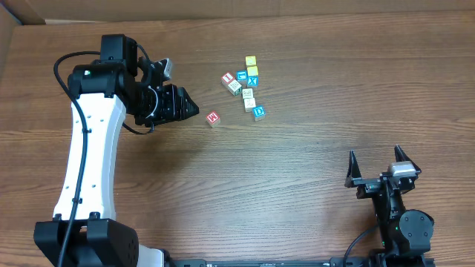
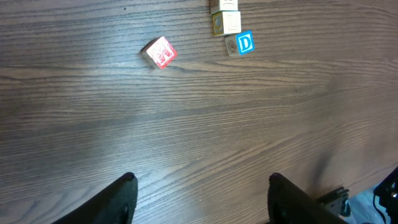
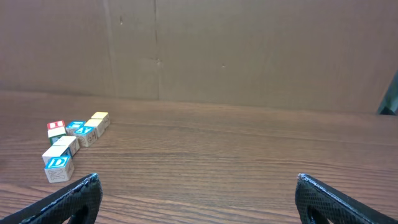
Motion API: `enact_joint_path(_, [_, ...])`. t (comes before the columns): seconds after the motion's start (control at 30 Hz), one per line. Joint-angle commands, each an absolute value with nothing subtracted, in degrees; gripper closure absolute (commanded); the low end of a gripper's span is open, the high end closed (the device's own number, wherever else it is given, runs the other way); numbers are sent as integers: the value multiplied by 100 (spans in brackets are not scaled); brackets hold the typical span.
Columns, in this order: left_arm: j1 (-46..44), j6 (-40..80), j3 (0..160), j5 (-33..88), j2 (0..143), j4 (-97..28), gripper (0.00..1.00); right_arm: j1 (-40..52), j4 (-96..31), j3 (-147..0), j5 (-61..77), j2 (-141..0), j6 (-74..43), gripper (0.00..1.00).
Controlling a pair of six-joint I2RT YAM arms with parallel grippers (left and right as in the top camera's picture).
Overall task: Flip 4 blocks
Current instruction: 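Raise the left arm and move its gripper above the red M block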
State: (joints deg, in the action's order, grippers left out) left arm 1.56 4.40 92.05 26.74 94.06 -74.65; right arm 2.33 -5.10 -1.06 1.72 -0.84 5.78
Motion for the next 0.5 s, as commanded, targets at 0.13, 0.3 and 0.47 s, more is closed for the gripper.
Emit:
enact_joint_path(0.13, [185,473,9338,2633,9435,-7424,33,217,-467,-45,207,-27,585,0])
enact_joint_path(0.3, [185,504,9338,2187,9435,-7118,39,217,-467,-45,207,-27,582,0])
enact_joint_path(0.47, [187,805,9338,1638,9435,-6827,89,217,-467,-45,207,-27,585,0])
